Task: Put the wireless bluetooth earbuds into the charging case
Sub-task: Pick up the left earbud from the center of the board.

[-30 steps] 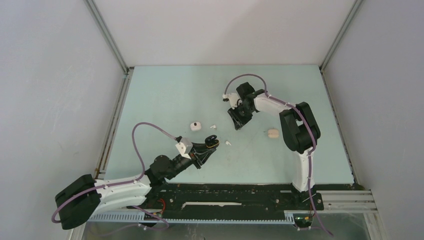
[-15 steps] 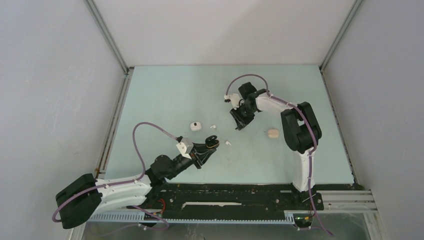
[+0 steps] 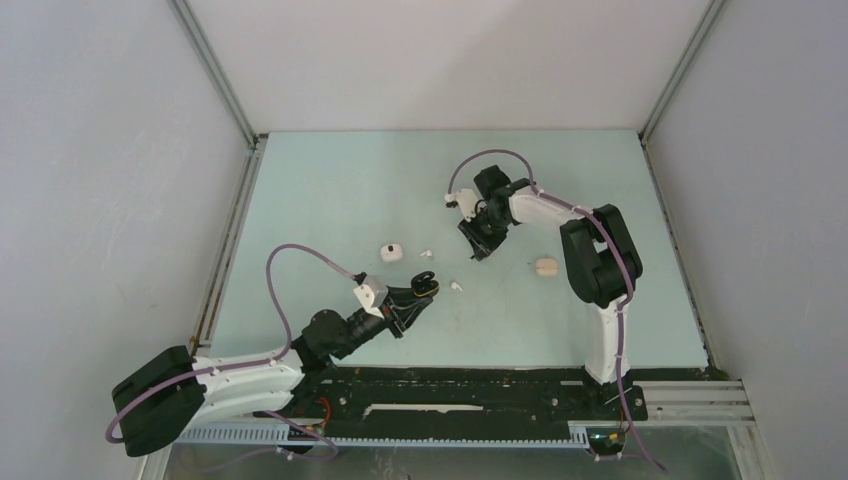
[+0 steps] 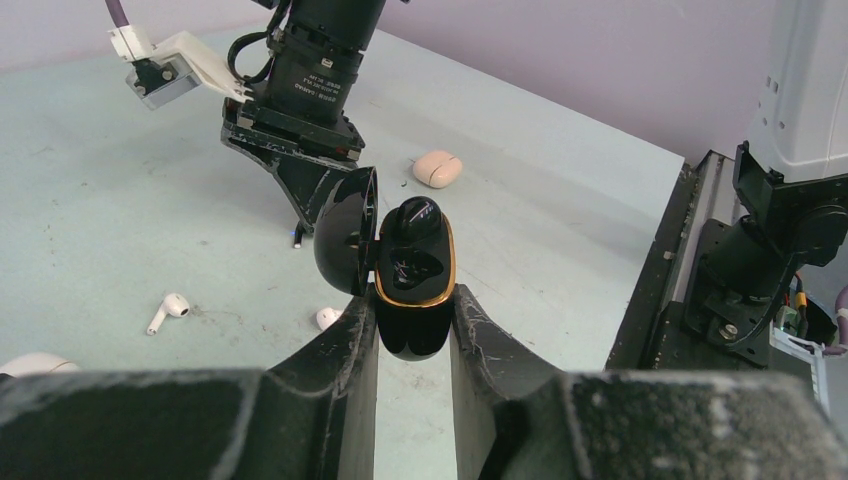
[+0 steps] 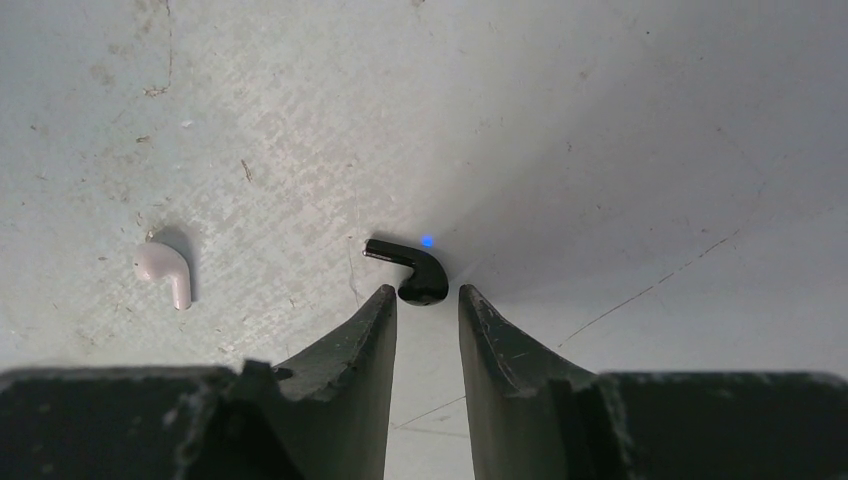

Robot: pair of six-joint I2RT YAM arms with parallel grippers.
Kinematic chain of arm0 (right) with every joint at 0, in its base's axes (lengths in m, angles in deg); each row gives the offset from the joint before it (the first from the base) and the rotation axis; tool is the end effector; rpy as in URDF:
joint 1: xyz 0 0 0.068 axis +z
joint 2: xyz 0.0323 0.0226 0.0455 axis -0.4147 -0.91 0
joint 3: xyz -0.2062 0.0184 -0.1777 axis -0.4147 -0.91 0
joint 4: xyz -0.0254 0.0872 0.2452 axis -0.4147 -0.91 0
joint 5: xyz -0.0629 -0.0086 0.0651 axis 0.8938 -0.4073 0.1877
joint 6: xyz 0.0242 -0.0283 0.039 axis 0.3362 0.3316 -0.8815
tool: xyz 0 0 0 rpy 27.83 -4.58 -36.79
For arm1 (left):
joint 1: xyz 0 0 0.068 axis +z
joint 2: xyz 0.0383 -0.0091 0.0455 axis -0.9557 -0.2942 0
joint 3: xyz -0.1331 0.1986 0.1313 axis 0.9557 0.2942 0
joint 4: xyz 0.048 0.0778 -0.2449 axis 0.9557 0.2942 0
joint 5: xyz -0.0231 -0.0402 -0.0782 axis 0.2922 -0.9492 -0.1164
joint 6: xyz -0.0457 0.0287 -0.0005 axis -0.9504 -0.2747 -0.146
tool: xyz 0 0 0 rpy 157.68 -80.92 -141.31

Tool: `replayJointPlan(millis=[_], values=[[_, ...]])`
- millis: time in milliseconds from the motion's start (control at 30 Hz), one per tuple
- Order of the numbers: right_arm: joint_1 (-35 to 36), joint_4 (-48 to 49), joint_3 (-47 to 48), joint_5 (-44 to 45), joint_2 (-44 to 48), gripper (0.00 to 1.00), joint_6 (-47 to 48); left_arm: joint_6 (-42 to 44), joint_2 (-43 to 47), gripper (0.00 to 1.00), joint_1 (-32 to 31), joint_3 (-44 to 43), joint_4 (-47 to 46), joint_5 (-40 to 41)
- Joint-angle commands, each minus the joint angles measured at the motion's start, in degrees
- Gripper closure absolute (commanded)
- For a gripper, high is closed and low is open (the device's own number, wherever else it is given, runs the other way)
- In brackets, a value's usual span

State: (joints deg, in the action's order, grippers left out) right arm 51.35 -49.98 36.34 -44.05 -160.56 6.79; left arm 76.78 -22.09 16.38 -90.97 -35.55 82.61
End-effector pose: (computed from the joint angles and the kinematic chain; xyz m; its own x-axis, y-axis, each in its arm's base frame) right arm 0.3626 0.1959 0.1538 -0.6232 -0.6886 -0.3707 -0.7751 0.6070 0.1756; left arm 0.0958 -0.1435 0.1916 -0.0688 -0.2086 -0.9756 0.8241 0.5392 -0.1734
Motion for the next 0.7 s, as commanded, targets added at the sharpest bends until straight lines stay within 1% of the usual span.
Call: replayJointPlan(millis=[0, 233, 667], values=[[0.9, -2.1, -1.3, 0.6, -2.3, 0.68, 3.0, 1.3, 0.1, 1.0, -0.3, -1.7, -3.8, -0.6], [1.3, -2.4, -1.3, 0.0, -2.6, 0.69, 5.2, 1.1, -0.6, 1.0, -0.4, -1.3, -4.8, -0.6], [2.4, -2.1, -1.2, 1.1, -2.6, 0.67, 8.0, 0.6, -2.4, 1.0, -0.3, -1.4, -6.2, -0.6]])
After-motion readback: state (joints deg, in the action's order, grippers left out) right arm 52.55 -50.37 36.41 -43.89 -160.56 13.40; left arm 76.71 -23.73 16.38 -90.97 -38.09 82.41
